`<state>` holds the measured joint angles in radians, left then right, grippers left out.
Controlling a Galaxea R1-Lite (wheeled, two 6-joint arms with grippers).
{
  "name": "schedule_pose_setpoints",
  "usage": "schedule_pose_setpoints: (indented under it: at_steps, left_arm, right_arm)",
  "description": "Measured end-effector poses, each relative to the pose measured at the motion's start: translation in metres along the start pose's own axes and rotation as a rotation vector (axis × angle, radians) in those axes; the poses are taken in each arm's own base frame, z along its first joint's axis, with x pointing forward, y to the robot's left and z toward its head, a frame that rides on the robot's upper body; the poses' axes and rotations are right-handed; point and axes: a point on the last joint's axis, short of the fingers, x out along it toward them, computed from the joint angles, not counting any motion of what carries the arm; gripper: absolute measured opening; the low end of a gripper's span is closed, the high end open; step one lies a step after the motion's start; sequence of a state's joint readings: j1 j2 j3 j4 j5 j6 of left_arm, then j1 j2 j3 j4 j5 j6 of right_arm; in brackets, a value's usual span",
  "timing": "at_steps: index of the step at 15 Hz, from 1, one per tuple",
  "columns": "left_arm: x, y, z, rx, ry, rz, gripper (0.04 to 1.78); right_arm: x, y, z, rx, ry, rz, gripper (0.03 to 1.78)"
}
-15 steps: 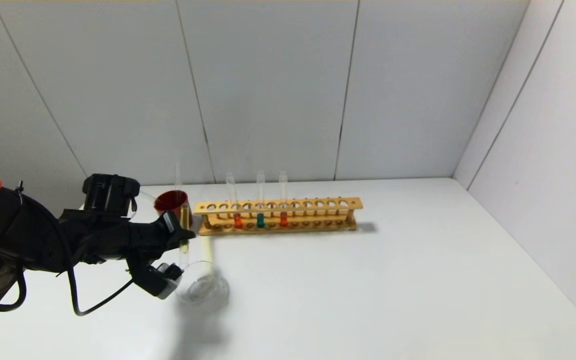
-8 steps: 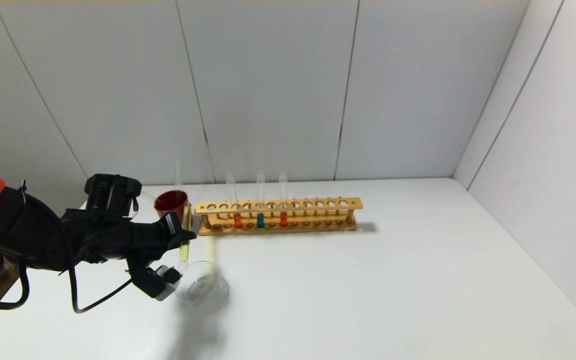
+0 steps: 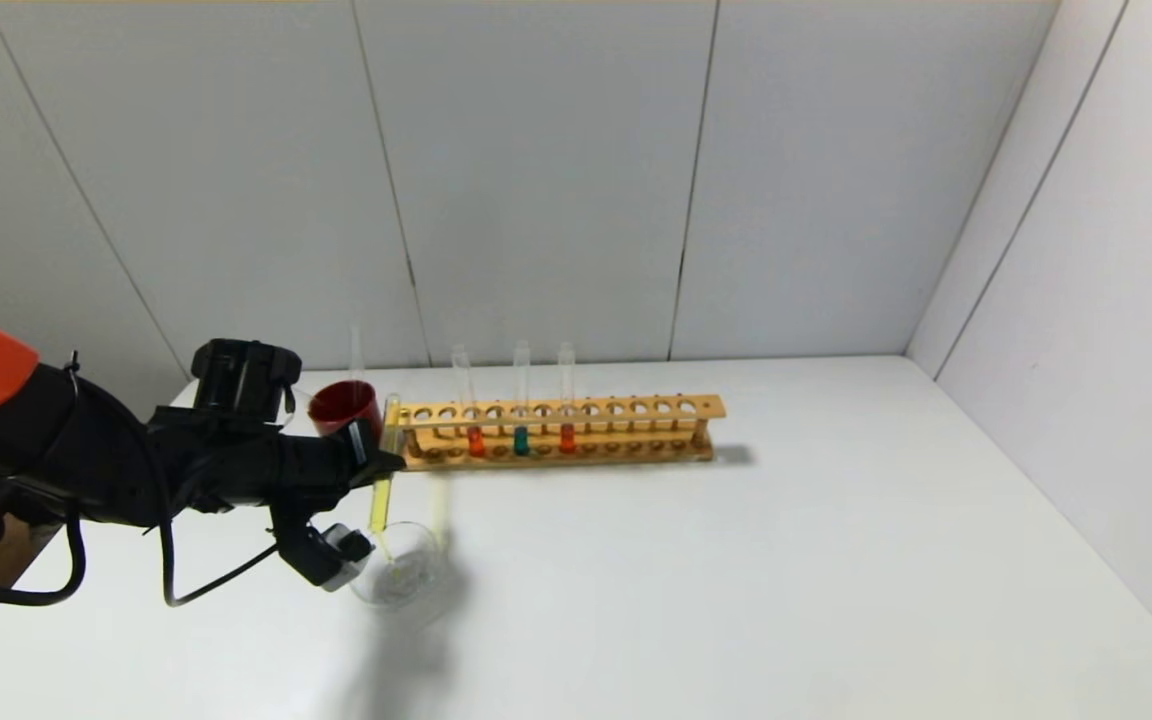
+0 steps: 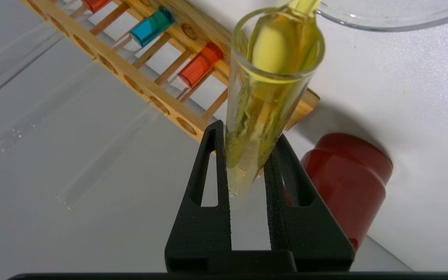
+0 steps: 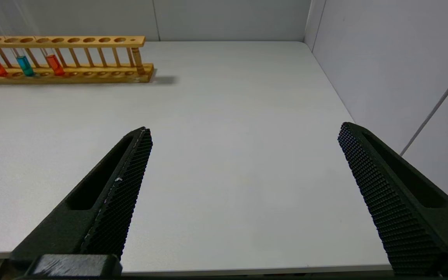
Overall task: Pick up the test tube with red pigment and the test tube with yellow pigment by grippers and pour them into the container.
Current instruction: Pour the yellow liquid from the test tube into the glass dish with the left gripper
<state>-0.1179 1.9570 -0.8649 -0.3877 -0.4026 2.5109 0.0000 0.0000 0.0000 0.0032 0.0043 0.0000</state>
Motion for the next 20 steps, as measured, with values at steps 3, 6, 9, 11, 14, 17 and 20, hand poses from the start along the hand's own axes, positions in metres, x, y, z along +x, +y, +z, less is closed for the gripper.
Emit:
schedule_pose_setpoints:
  at_steps: [3,6,9,11,14,17,20]
  left_arm:
    - [0.0015,0.0012,-0.0002,0.015,-0.006,0.0,0.31]
    - [0.0016,0.0014,-0.0002,0.02,-0.006,-0.001,0.31]
    - [0.0008,0.0015,-0.0004,0.03,-0.004,-0.001,0.31]
    - [0.0002,0.0018,-0.0007,0.041,-0.003,0.0,0.31]
    - [-0.0016,0.0032,-0.0015,0.064,0.007,-0.002,0.31]
    - [-0.0042,0.005,-0.003,0.092,0.021,-0.005,0.31]
    - [-0.0044,0.0055,-0.0033,0.094,0.023,-0.004,0.31]
  right_arm:
    - [0.0,0.0,0.0,0.0,0.0,0.0,1.75]
    - [0.0,0.0,0.0,0.0,0.0,0.0,1.75]
    - [0.0,0.0,0.0,0.0,0.0,0.0,1.75]
    - [0.0,0.0,0.0,0.0,0.0,0.0,1.75]
    - [0.0,0.0,0.0,0.0,0.0,0.0,1.75]
    - [0.0,0.0,0.0,0.0,0.0,0.0,1.75]
    - [0.0,0.0,0.0,0.0,0.0,0.0,1.75]
